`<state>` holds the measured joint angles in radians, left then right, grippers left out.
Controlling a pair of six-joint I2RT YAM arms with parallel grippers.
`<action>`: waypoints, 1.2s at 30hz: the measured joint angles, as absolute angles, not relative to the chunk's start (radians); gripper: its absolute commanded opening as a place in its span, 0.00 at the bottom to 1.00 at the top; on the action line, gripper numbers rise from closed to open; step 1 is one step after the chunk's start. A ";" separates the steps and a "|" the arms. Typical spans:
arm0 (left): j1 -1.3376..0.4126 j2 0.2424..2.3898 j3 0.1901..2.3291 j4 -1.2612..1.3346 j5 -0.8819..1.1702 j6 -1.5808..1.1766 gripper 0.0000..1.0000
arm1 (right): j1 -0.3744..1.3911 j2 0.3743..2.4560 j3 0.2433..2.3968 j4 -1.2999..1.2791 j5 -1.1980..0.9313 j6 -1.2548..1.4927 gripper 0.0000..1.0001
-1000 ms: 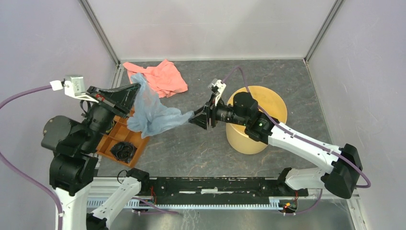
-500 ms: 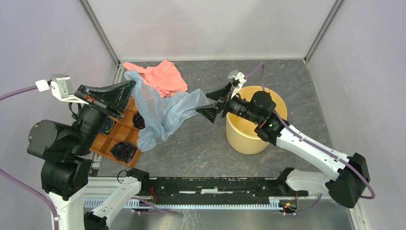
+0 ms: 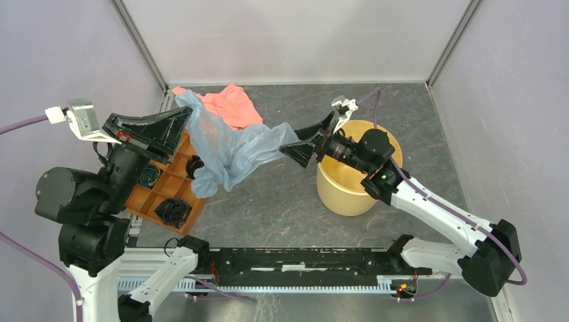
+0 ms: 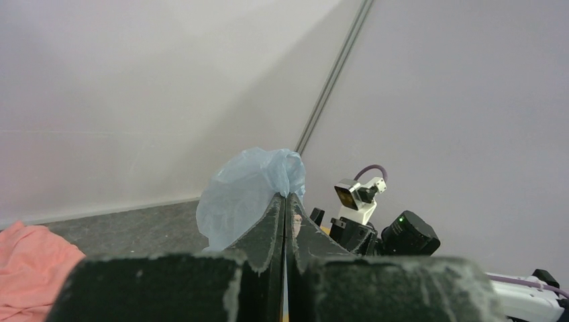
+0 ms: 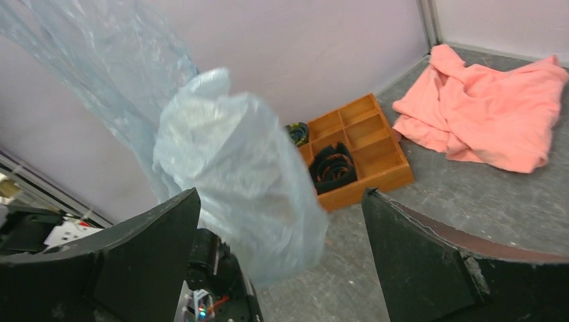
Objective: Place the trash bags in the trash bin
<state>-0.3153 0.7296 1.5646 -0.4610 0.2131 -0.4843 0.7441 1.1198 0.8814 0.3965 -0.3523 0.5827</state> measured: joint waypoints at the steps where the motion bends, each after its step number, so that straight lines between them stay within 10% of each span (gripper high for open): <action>1: -0.315 0.731 1.565 -0.458 0.218 -0.490 0.02 | 0.742 1.126 0.881 0.412 -0.358 0.601 0.96; 24: -0.315 0.737 1.559 -0.389 0.246 -0.540 0.02 | 0.739 1.258 0.796 0.822 -0.448 0.837 0.79; 29: -0.315 0.743 1.557 -0.377 0.247 -0.558 0.02 | 0.739 1.261 0.794 0.854 -0.444 0.843 0.35; 31: -0.315 0.743 1.547 -0.365 0.247 -0.559 0.02 | 0.739 1.259 0.794 0.863 -0.439 0.837 0.02; 36: -0.316 0.704 1.435 -0.374 0.213 -0.555 0.45 | 0.739 1.210 0.794 0.783 -0.387 0.740 0.00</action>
<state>-0.3157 0.7040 1.4353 -0.3737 0.2127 -0.5552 0.7395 1.2098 0.7940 0.7830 -0.3874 0.7403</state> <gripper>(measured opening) 0.180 0.014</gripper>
